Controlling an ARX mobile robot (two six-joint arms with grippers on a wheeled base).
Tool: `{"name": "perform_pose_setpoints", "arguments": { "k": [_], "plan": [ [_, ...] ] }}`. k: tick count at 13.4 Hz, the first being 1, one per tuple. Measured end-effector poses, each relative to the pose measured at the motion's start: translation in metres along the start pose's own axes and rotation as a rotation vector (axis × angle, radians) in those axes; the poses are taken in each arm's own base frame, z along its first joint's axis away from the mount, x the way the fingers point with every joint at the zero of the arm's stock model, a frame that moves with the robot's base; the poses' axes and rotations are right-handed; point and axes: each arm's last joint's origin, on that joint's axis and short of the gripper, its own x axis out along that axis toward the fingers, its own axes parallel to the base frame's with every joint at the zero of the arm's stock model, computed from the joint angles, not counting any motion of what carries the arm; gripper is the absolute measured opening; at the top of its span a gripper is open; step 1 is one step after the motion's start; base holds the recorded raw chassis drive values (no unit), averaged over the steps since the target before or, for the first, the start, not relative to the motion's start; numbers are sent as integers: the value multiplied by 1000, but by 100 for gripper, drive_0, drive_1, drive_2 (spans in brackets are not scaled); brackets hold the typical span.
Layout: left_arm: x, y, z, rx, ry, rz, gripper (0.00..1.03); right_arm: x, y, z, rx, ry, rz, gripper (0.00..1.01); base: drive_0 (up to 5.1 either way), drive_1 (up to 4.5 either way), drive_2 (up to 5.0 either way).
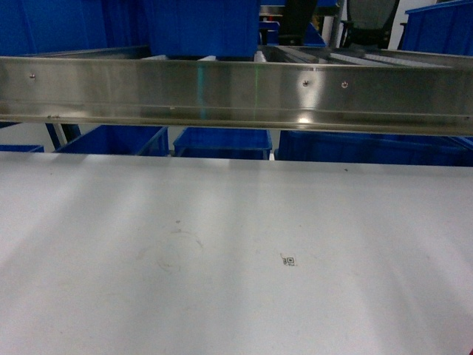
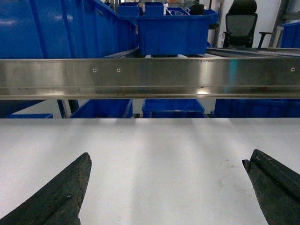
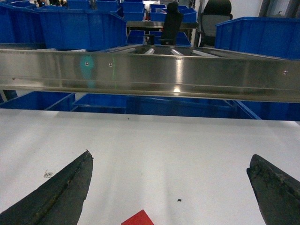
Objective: Place magnetic block on left shelf second layer
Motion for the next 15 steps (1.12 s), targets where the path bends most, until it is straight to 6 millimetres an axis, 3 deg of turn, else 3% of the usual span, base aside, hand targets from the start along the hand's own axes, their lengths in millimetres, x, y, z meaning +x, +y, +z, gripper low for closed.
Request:
{"name": "perform_pose_setpoints", "arguments": {
  "k": [5, 7, 9, 10, 11, 13, 14, 15],
  "plan": [
    [0, 0, 0, 0, 0, 0, 98, 4, 1, 5, 18, -30, 12, 98, 0, 0, 0],
    [0, 0, 0, 0, 0, 0, 98, 36, 1, 20, 73, -3, 66, 98, 0, 0, 0],
    [0, 0, 0, 0, 0, 0, 98, 104, 2, 25, 91, 75, 100, 98, 0, 0, 0],
    [0, 0, 0, 0, 0, 0, 98, 131, 6, -1, 100, 243, 123, 98, 0, 0, 0],
    [0, 0, 0, 0, 0, 0, 98, 138, 11, -28, 102, 379, 135, 98, 0, 0, 0],
    [0, 0, 0, 0, 0, 0, 98, 139, 17, -55, 115, 508, 145, 98, 0, 0, 0],
    [0, 0, 0, 0, 0, 0, 98, 141, 17, -57, 119, 486, 129, 98, 0, 0, 0],
    [0, 0, 0, 0, 0, 0, 98, 132, 18, -84, 116, 537, 85, 98, 0, 0, 0]
  ]
}}
